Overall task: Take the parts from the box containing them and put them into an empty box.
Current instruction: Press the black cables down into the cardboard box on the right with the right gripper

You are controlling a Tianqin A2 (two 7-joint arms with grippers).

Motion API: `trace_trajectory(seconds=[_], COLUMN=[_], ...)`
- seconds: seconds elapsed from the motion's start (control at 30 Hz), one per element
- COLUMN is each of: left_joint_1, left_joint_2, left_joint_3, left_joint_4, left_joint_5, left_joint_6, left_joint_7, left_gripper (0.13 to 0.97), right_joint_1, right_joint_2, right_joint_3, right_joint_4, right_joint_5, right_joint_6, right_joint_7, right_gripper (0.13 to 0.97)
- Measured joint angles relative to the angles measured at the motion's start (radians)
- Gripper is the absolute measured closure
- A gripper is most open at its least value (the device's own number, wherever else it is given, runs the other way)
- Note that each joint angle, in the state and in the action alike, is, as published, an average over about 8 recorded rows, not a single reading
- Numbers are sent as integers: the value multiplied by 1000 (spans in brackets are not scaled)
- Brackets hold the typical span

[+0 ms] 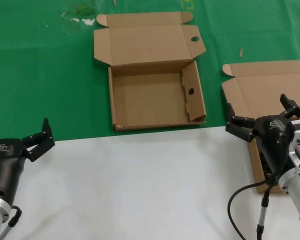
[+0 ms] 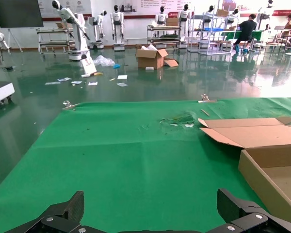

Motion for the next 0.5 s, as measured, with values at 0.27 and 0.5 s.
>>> trace_trajectory(seconds=[0.27,0.5], left_joint_1=[0,0], left_joint_2=[0,0], left_joint_3=[0,0], left_joint_4=[0,0], left_joint_5=[0,0], left_joint_6=[0,0], left_joint_7=[0,0], left_gripper=[132,132], right_joint_1=[0,3], right_joint_2=[0,4], right_joint_3=[0,1], right_joint_4=[0,-20], right_joint_5=[0,-27], right_joint_6=[0,17], right_joint_7=[0,-23], right_gripper=[129,129])
